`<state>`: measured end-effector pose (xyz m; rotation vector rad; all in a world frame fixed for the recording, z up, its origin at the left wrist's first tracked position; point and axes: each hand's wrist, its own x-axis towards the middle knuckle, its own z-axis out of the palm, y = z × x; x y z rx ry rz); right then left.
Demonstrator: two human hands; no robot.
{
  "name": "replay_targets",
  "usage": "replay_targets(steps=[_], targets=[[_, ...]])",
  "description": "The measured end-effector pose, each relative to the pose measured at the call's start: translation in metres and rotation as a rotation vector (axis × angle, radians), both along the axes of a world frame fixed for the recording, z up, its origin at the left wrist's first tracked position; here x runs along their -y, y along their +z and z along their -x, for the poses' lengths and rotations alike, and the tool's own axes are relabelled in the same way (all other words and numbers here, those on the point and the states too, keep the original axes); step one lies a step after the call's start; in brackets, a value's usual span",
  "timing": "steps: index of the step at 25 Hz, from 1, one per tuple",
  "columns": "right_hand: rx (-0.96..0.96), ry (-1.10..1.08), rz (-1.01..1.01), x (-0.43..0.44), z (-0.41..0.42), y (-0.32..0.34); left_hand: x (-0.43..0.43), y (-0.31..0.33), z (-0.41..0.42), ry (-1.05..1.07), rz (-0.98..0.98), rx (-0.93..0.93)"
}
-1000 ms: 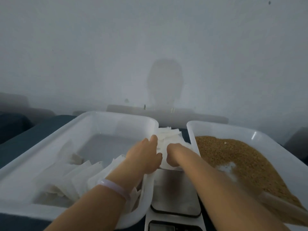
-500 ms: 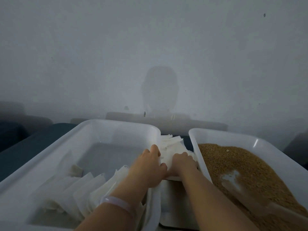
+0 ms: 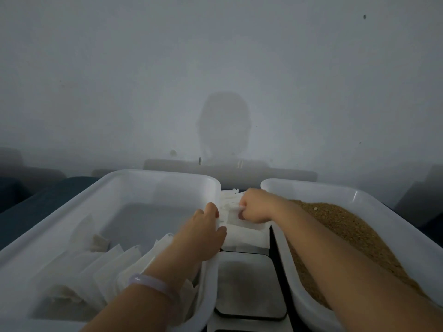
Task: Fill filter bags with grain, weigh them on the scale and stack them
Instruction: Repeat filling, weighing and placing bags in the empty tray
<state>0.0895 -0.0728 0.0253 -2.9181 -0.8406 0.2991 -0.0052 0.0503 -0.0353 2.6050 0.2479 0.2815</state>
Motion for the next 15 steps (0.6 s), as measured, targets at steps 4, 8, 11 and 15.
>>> replay_targets(steps=[4,8,11,15], targets=[[-0.343,-0.137,-0.716,0.052,0.013,-0.001,0.006,0.008,0.003,-0.005,-0.035,0.082],[-0.753,-0.248,-1.285,0.072,0.017,-0.020,0.028,0.033,0.005,-0.100,0.112,0.303],[-0.895,-0.185,-1.455,0.072,0.024,-0.027,0.046,0.045,-0.006,-0.203,0.645,0.077],[-0.791,-0.142,-1.626,0.076,0.025,-0.032,0.043,0.035,-0.008,-0.159,0.963,0.084]])
